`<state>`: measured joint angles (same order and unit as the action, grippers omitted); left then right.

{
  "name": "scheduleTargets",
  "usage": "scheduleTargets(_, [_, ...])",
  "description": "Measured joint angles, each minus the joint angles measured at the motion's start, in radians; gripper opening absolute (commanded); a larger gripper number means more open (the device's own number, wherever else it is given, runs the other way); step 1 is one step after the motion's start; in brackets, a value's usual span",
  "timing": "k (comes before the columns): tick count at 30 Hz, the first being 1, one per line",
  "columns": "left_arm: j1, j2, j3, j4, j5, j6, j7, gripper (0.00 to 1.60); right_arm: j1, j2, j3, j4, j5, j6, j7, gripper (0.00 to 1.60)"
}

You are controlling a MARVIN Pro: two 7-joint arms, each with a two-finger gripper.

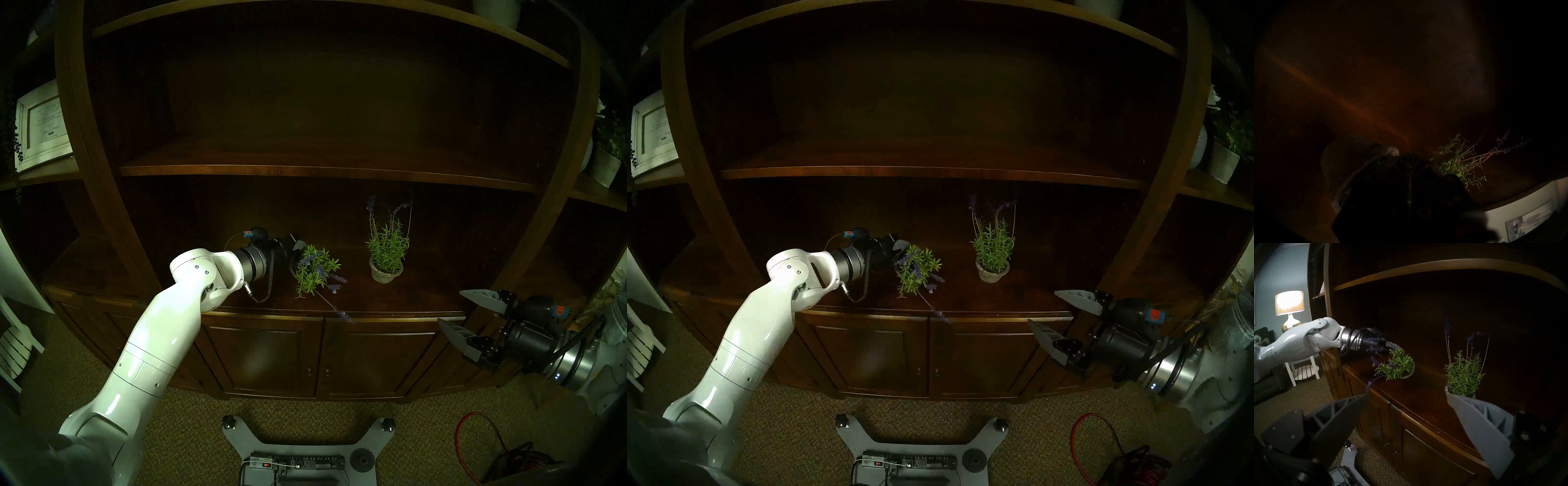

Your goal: Place the fake decorative plant upright

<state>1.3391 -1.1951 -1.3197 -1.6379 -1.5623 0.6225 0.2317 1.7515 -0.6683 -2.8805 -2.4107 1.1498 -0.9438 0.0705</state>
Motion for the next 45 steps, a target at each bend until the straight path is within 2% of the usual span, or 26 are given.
scheduleTargets(5, [-0.016, -0.023, -0.025, 0.046, -0.057, 0.014, 0.047, 0.00, 0.000, 0.000, 0.000, -0.001, -0.006, 0.000, -0.006, 1.60])
scheduleTargets(11, [-0.035, -0.037, -0.017, 0.051, -0.054, 0.012, 0.079, 0.00, 0.000, -0.002, 0.000, -0.001, -0.010, 0.000, -0.011, 1.60])
scheduleTargets(22, [-0.027, -0.048, 0.121, -0.033, 0.123, -0.039, 0.115, 0.00, 0.000, -0.003, 0.000, 0.000, -0.014, -0.001, -0.015, 1.60])
scheduleTargets(29, [-0.031, -0.077, 0.163, -0.028, 0.184, -0.091, 0.161, 0.00, 0.000, -0.004, 0.000, 0.001, -0.024, -0.001, -0.017, 1.60])
scheduleTargets(30, [-0.033, -0.080, 0.164, -0.023, 0.186, -0.094, 0.165, 0.20, -0.001, -0.004, 0.000, 0.001, -0.025, -0.001, -0.017, 1.60])
scheduleTargets(31, [-0.038, -0.085, 0.164, -0.015, 0.189, -0.099, 0.170, 0.48, -0.001, -0.005, 0.000, 0.002, -0.027, -0.001, -0.017, 1.60])
scheduleTargets(32, [-0.040, -0.087, 0.164, -0.011, 0.190, -0.101, 0.172, 0.80, -0.001, -0.005, 0.000, 0.003, -0.028, -0.001, -0.017, 1.60])
scheduleTargets(34, [-0.047, -0.093, 0.164, 0.002, 0.192, -0.104, 0.174, 1.60, -0.001, -0.005, 0.000, 0.005, -0.030, -0.001, -0.017, 1.60])
scheduleTargets(45, [-0.091, -0.108, 0.162, 0.014, 0.200, -0.113, 0.136, 1.60, -0.002, 0.012, 0.000, 0.028, -0.037, -0.001, -0.017, 1.60])
